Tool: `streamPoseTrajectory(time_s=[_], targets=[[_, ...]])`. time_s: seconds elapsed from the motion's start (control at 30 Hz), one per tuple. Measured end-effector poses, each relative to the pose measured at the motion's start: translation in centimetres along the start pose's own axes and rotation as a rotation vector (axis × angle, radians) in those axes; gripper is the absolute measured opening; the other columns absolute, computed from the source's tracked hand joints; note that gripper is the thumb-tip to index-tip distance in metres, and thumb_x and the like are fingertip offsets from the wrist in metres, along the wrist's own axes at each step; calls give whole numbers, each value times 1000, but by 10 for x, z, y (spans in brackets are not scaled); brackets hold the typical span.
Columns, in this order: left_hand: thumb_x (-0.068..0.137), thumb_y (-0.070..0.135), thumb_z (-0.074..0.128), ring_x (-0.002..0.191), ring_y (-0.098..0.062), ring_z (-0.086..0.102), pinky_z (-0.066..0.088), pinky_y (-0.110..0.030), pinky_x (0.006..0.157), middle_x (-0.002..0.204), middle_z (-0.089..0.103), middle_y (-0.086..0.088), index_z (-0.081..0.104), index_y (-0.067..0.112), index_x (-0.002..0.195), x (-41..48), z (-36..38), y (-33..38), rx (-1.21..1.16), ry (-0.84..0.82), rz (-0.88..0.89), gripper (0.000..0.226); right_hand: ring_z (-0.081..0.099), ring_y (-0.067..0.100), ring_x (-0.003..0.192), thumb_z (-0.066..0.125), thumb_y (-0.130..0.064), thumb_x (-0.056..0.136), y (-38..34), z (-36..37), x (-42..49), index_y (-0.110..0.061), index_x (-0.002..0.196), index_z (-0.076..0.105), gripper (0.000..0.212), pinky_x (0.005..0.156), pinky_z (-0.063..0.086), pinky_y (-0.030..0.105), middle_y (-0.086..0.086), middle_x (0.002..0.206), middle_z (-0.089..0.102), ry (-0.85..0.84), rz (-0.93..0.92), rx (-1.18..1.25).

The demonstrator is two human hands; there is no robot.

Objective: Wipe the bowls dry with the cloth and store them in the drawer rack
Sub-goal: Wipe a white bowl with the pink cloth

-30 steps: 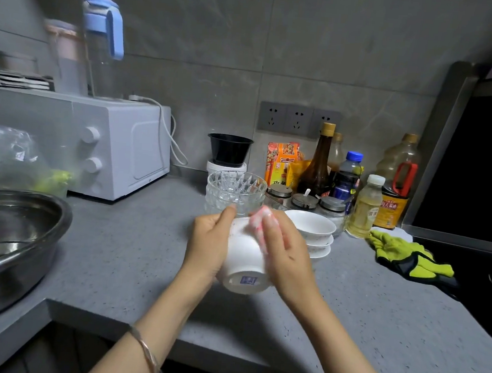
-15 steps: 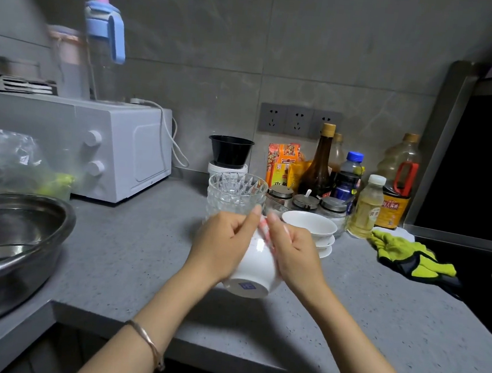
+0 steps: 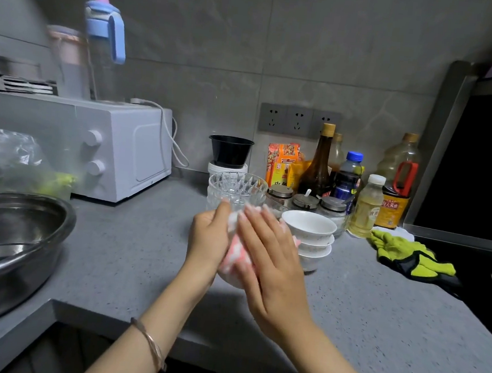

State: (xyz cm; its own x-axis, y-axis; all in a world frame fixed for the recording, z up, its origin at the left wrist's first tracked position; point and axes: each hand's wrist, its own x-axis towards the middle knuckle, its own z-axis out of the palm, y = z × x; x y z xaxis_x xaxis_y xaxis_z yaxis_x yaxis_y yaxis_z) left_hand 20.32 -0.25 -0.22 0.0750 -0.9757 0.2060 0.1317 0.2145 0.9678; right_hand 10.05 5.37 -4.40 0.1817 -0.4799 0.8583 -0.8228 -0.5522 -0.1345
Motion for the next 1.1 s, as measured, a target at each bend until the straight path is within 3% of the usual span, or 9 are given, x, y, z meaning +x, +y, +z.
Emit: streamPoseTrajectory(time_s=[0.13, 0.27, 0.4, 0.57, 0.77, 0.87, 0.93, 1.0, 1.1], targets=[[98, 27, 47, 49, -14, 45, 35, -24, 50, 51, 49, -2, 51, 12, 58, -4, 3, -3, 24, -50, 7, 43, 39, 3, 133, 31, -38, 98, 6, -5, 17, -25, 136, 47, 44, 109, 29, 24, -9, 140, 49, 25, 236, 243], [97, 23, 48, 37, -10, 52, 34, -14, 38, 45, 54, -1, 55, 5, 65, -9, 1, 1, -135, -36, -46, 37, 61, -8, 85, 35, -54, 92, 4, -17, 27, -33, 92, 62, 35, 73, 46, 15, -12, 97, 68, 65, 638, 716], [96, 26, 49, 42, -9, 55, 37, -14, 40, 66, 56, -10, 55, 5, 80, -10, 0, -1, -272, -29, -105, 27, 63, 23, 83, 36, -46, 95, 1, -28, 28, -22, 91, 68, 41, 56, 44, 32, 14, 97, 63, 109, 939, 821], [99, 32, 43, 54, -6, 51, 38, -14, 46, 67, 57, -7, 58, 5, 77, -1, -6, -7, 2, -147, -27, 38, 55, 8, 44, 40, -41, 97, 11, -32, 36, 19, 98, 58, 62, 44, 35, 12, 31, 73, 59, 26, 861, 675], [93, 50, 45, 46, -15, 46, 33, -29, 49, 44, 49, 3, 50, 15, 46, -7, -1, 2, 360, -233, 352, 59, 41, 0, 46, 44, -46, 94, 15, -21, 33, -24, 48, 43, 51, 46, 29, 15, -8, 46, 48, -22, 534, 559], [97, 40, 47, 38, -11, 42, 30, -23, 45, 38, 44, 4, 42, 15, 45, -8, 1, 0, 210, -124, 257, 58, 51, 3, 62, 36, -48, 95, 15, -16, 25, -12, 69, 60, 51, 56, 39, 28, 0, 66, 60, 63, 480, 564], [98, 30, 48, 38, -11, 47, 32, -18, 41, 41, 47, 4, 47, 13, 53, -5, 1, 2, -7, -23, 78, 48, 59, 1, 101, 29, -49, 96, 15, -13, 15, -15, 110, 65, 51, 84, 48, 27, -7, 108, 66, 61, 456, 599], [97, 28, 48, 41, -14, 50, 33, -15, 39, 43, 50, 3, 49, 12, 59, -3, 0, 4, -127, 73, -10, 41, 37, 4, 135, 25, -47, 100, 12, -11, 3, -24, 140, 42, 49, 110, 30, 24, -14, 144, 43, 41, 362, 571], [96, 27, 48, 45, -13, 51, 34, -16, 38, 52, 52, -1, 50, 12, 60, -2, -1, 6, -140, 121, -24, 39, 14, 13, 146, 22, -41, 102, 3, -5, -7, -23, 149, 23, 51, 118, 15, 35, -11, 157, 19, 21, 204, 355]])
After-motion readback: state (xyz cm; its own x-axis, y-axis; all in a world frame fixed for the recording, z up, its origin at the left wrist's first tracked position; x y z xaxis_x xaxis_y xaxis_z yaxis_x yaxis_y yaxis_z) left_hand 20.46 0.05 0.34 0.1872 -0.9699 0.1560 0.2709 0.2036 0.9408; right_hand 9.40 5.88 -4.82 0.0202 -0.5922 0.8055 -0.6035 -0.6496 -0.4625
